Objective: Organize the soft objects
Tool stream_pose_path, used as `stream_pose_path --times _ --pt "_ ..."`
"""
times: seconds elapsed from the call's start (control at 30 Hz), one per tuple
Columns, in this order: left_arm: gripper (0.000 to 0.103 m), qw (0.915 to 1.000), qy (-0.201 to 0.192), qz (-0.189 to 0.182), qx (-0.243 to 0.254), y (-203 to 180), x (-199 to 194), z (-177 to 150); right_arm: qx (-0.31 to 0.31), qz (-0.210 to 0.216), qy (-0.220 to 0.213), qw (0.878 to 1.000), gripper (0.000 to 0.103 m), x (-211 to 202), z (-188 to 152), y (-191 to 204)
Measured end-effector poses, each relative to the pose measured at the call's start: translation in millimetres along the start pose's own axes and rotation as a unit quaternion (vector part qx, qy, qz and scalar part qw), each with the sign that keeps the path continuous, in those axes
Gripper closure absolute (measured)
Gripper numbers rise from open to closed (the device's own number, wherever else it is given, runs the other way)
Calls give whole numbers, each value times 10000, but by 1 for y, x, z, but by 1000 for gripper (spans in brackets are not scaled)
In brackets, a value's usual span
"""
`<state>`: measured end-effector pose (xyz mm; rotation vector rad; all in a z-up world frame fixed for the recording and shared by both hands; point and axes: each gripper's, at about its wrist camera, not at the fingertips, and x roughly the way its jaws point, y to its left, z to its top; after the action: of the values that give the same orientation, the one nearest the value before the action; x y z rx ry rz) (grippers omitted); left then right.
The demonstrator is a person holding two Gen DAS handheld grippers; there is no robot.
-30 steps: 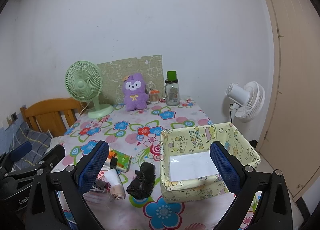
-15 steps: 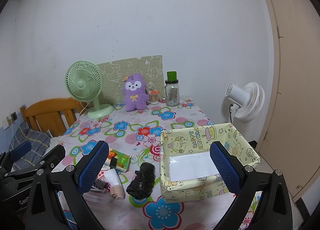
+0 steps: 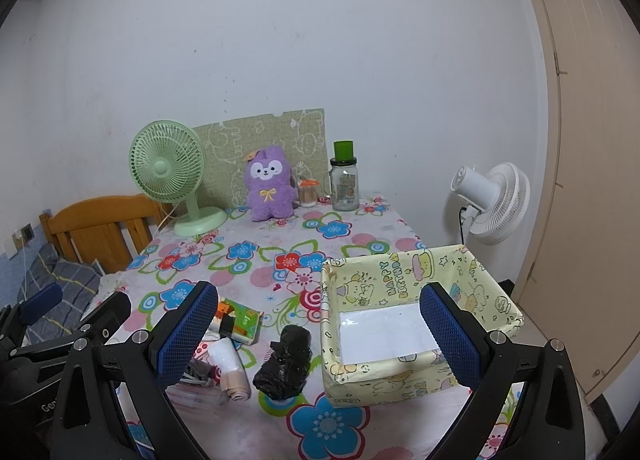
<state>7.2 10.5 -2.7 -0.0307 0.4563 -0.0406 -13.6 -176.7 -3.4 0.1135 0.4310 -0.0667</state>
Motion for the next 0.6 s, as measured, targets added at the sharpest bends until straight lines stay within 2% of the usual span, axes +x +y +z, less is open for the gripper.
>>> stream_pose_path --times 0.6 --pt "2 9998 155 69 120 -3 24 -7 -40 45 147 9999 1 20 -1 17"
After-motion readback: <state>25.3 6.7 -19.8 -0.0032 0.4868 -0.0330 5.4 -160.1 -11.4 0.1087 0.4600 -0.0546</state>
